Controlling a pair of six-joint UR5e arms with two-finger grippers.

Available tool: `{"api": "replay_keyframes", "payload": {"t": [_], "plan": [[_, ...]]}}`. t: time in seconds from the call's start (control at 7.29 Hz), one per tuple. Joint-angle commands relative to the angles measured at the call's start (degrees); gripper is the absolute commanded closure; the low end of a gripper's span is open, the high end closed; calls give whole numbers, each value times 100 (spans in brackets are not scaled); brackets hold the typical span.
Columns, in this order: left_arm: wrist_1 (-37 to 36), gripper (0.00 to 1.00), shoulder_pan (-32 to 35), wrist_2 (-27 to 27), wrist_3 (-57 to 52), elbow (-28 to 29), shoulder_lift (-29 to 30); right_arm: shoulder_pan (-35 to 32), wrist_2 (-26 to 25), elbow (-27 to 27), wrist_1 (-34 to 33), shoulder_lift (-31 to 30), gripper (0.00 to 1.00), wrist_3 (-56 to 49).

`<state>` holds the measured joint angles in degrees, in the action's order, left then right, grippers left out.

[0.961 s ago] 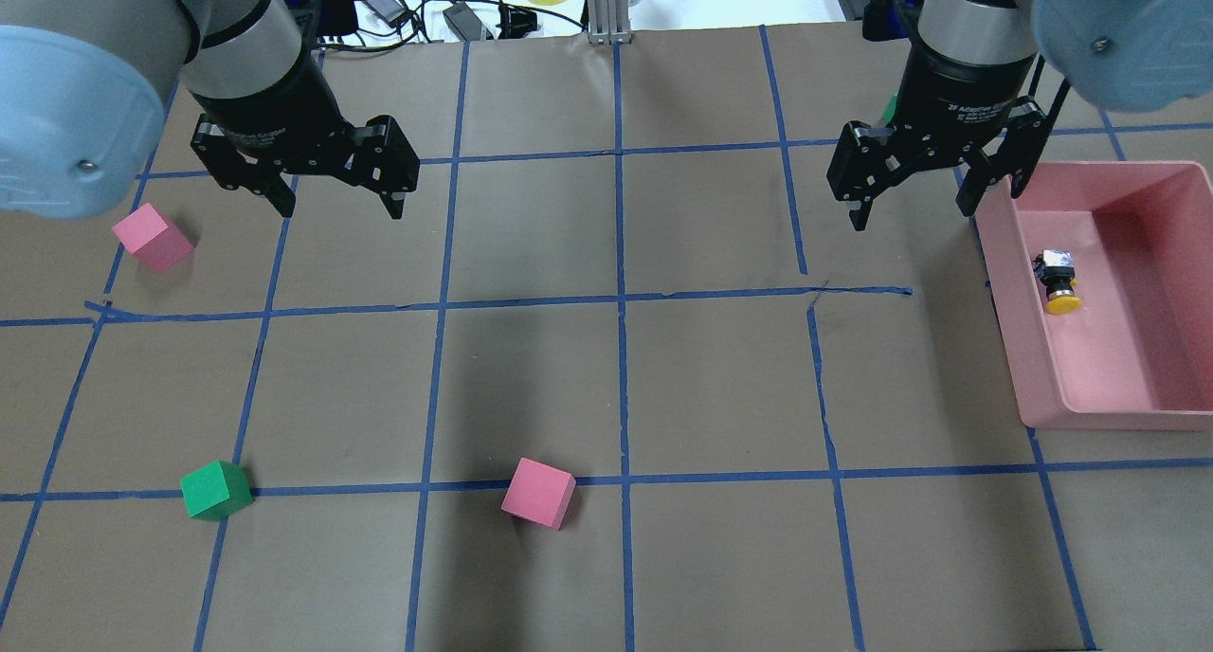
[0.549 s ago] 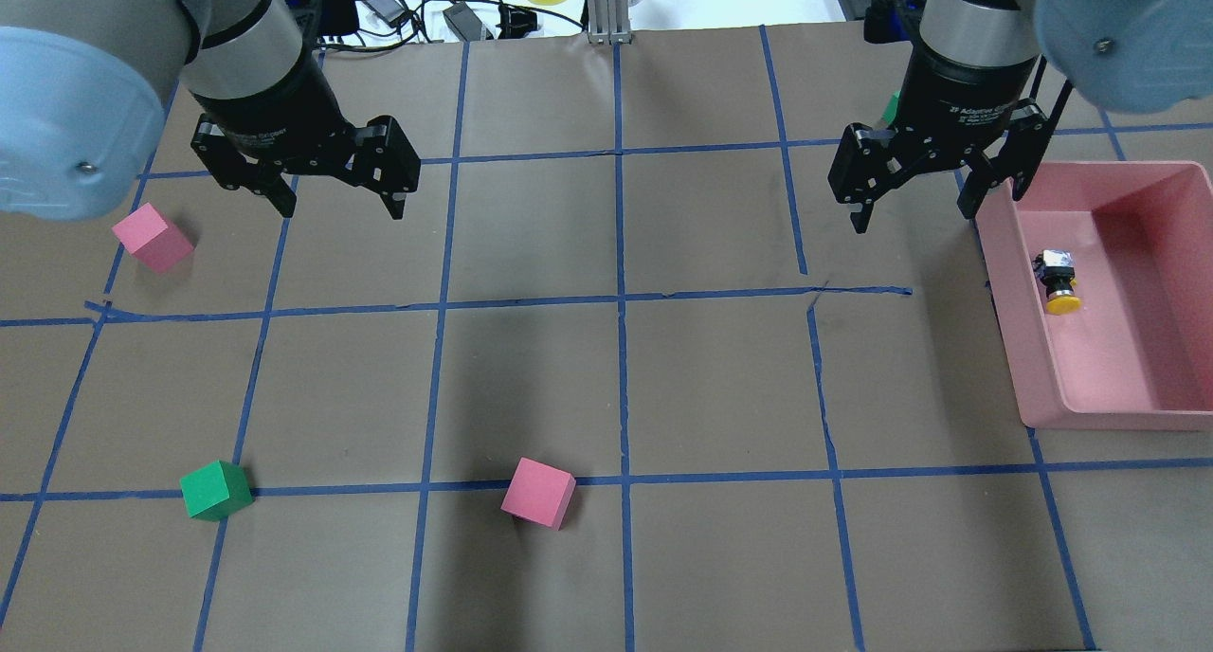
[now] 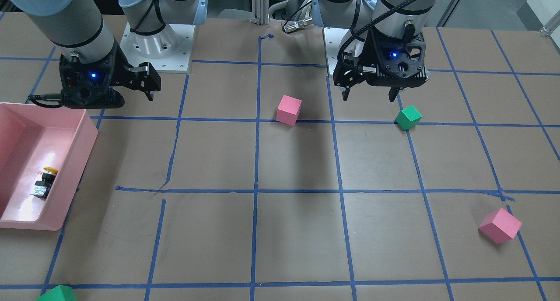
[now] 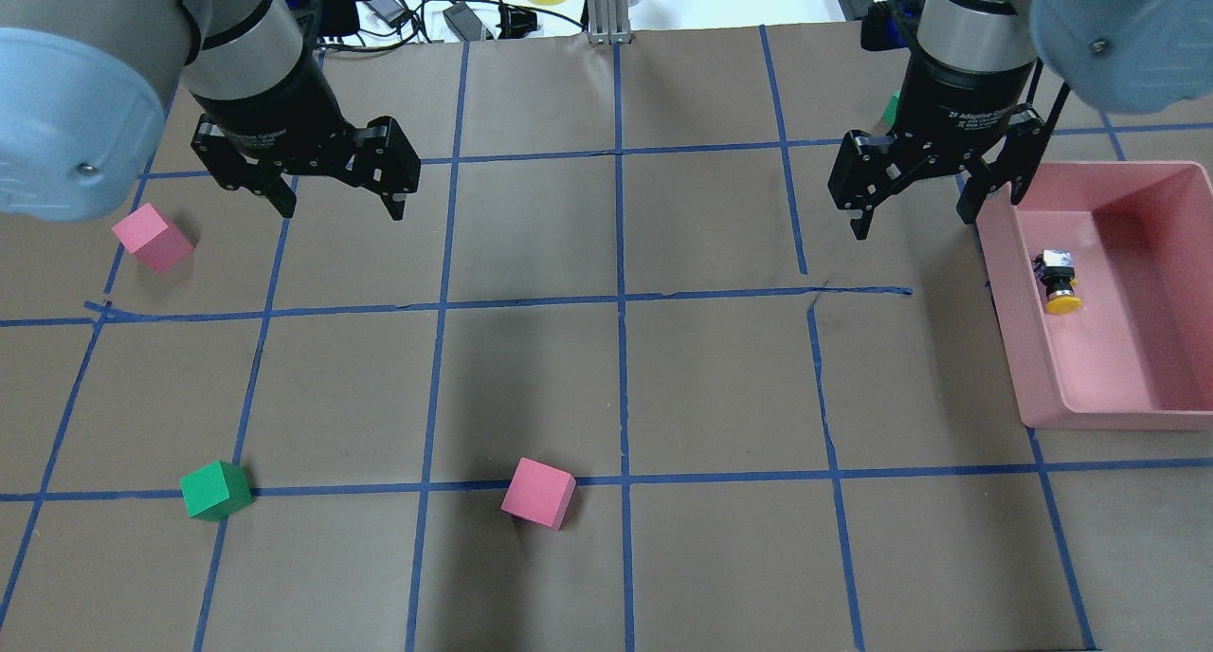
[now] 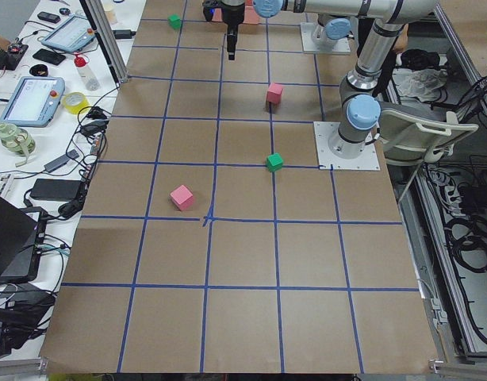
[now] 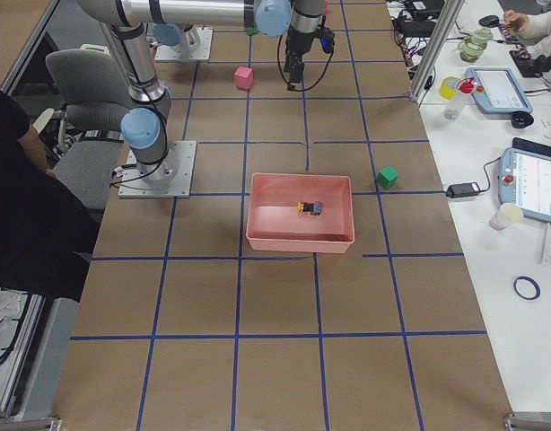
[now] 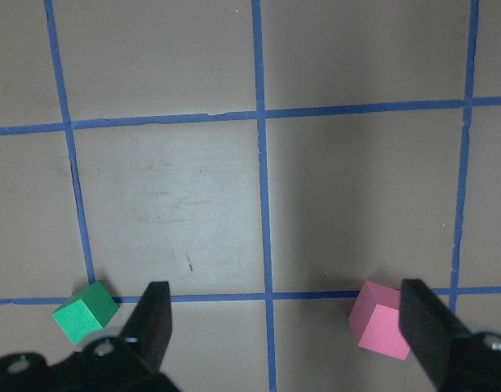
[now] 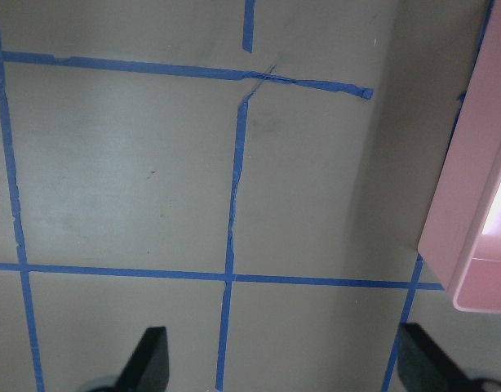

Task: Align button upright
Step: 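Move the right gripper toward the pink tray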

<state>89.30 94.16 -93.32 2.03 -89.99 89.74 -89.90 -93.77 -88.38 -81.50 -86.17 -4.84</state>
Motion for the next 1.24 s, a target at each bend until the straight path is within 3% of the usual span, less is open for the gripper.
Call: {"api": "replay_keyframes", "payload": {"t": [0.0, 0.41, 0.55, 0.69, 0.96, 1.1], "plan": [[0, 0, -12, -37, -10, -27, -1, -1, 34, -3, -50, 13, 0, 9], [0, 0, -12, -11, -1, -1, -1, 33, 34, -3, -102, 30, 0, 1], [-9, 0, -3, -11, -10, -9, -1, 121, -1, -12, -773, 170, 0, 79], [-9, 0, -3, -11, -10, -18, -9, 357, -1, -21, -1406, 328, 0, 123], [-70, 0, -21, -11, -80, -36, -18, 1155, -1, -396, -1482, 495, 0, 80], [-183, 0, -21, -11, -80, -71, -18, 1655, -314, -547, -1961, 618, 0, -173]]}}
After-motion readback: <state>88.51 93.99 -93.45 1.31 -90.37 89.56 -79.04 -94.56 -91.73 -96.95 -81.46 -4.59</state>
